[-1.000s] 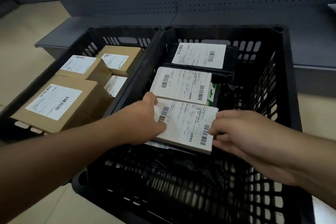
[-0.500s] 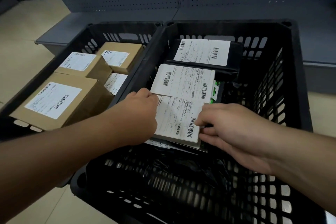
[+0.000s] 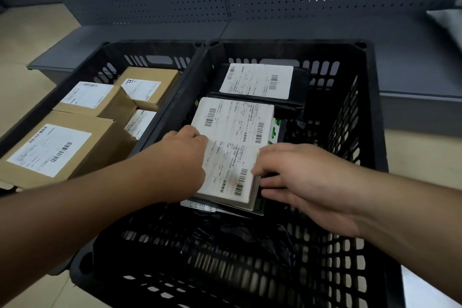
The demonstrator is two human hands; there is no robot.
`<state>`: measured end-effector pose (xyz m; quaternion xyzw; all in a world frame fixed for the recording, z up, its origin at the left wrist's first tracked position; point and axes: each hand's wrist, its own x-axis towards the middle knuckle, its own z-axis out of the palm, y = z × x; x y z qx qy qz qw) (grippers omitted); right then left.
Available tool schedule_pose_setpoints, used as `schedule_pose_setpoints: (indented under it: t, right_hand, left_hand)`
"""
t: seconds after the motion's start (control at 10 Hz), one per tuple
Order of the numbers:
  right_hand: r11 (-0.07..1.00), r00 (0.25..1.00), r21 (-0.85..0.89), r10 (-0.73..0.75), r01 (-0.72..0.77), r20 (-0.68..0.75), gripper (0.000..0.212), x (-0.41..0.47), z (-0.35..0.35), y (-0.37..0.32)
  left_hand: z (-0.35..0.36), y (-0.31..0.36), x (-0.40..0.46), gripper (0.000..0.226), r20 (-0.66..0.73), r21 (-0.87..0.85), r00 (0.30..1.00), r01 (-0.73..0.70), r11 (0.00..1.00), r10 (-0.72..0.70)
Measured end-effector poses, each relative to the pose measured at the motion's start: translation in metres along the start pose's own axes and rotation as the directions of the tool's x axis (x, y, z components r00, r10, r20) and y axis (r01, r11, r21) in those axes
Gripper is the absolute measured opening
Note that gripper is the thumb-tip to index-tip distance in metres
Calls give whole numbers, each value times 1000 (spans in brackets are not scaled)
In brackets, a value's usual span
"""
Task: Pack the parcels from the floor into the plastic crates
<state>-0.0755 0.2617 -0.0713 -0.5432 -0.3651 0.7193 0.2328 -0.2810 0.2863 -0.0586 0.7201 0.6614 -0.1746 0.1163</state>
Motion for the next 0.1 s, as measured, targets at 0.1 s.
schedule_pose_setpoints:
  t: [0.1]
  right_hand:
    - [992,990,-98,-87,77,-107,16,-6,-11,-10]
  left_hand:
    - [-7,12,0,54,-84,-13,993,-85,996,84]
